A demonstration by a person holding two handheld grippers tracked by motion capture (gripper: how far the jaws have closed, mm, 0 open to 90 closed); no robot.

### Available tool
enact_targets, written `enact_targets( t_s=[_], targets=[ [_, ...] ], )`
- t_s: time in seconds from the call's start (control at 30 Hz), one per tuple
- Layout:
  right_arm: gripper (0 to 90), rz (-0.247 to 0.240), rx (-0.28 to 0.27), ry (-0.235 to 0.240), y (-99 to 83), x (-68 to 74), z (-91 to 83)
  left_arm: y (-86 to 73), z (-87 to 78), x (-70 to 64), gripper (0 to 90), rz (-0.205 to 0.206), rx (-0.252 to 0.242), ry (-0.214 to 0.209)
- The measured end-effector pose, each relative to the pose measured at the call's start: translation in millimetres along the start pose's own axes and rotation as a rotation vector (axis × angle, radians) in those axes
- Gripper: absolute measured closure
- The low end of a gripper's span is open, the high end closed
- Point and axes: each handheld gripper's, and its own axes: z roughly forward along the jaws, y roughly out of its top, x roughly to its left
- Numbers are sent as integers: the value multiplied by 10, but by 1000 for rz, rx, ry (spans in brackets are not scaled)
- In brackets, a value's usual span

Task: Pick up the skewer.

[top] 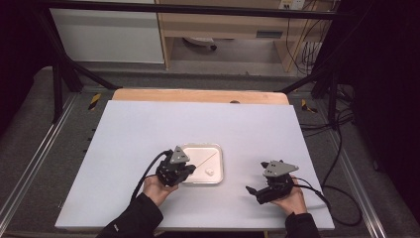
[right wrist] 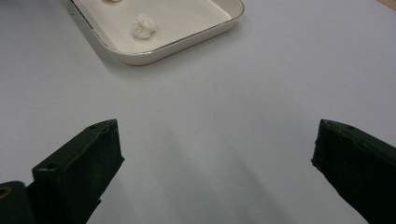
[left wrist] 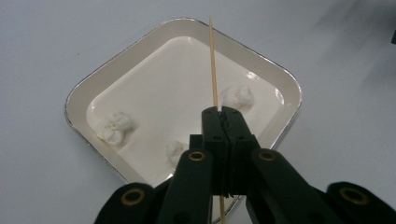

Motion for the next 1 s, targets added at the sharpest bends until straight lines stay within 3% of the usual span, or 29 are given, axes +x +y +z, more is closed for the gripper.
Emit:
enact_targets(
  t_s=[0.4,0.5,1.0],
  targets=[
    [38,-123,23,-15,91,105,18,101,12,-132,890,62,14,-38],
    [46,-174,29,-18,141,143,30,127,27,-154,890,68,17,-45],
    [66,-296,66,-39,250,250,55,296,120,-329,890,133,49,-93]
  ],
)
